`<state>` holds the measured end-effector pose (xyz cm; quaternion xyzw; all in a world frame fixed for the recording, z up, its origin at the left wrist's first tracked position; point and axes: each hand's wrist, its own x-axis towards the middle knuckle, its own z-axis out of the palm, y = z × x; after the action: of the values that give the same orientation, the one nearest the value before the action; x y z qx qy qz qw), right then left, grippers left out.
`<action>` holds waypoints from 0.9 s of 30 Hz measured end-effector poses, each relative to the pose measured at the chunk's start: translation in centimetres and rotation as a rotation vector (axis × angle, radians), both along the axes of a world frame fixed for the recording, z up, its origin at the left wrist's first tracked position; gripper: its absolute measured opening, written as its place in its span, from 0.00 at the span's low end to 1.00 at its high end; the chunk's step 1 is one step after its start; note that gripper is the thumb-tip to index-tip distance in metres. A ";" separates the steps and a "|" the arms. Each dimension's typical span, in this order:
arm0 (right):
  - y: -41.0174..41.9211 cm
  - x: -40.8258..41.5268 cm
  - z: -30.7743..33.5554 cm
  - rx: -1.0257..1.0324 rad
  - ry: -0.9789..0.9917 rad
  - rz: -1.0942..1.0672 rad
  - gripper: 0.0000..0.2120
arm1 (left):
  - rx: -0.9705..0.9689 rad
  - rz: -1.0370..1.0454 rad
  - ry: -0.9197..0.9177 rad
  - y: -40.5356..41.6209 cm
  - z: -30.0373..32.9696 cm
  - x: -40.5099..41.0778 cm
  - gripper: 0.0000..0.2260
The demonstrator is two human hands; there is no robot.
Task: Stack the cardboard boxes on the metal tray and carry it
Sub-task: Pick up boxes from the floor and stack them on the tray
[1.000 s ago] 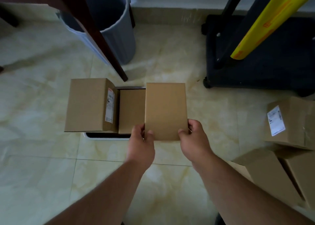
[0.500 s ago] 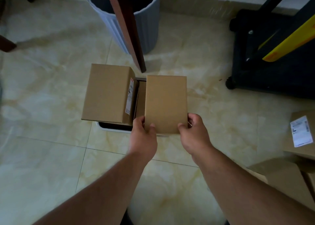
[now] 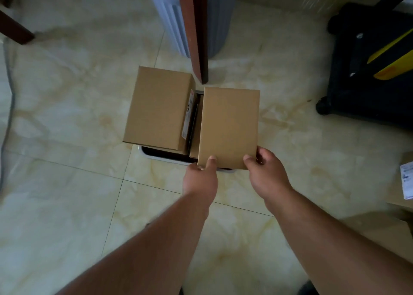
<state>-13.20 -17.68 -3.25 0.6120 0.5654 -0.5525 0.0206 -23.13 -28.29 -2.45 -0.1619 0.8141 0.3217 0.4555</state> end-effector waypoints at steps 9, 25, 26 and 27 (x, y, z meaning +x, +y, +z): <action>-0.2 -0.7 -0.2 0.029 -0.015 0.050 0.14 | -0.002 -0.056 -0.083 -0.1 -0.9 -0.6 0.28; -0.9 -2.5 -0.1 -0.011 0.028 0.059 0.11 | 0.046 0.041 -0.067 -1.2 -2.7 -3.2 0.30; -0.9 -2.6 -0.2 -0.011 0.026 0.059 0.12 | 0.049 0.047 -0.066 -1.3 -2.8 -3.3 0.30; -0.9 -2.7 -0.2 -0.012 0.025 0.058 0.13 | 0.050 0.043 -0.065 -1.3 -2.9 -3.4 0.30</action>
<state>-15.95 -18.62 -3.45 0.5882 0.5798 -0.5628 0.0334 -26.57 -29.63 -5.34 -0.1783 0.7869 0.3464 0.4785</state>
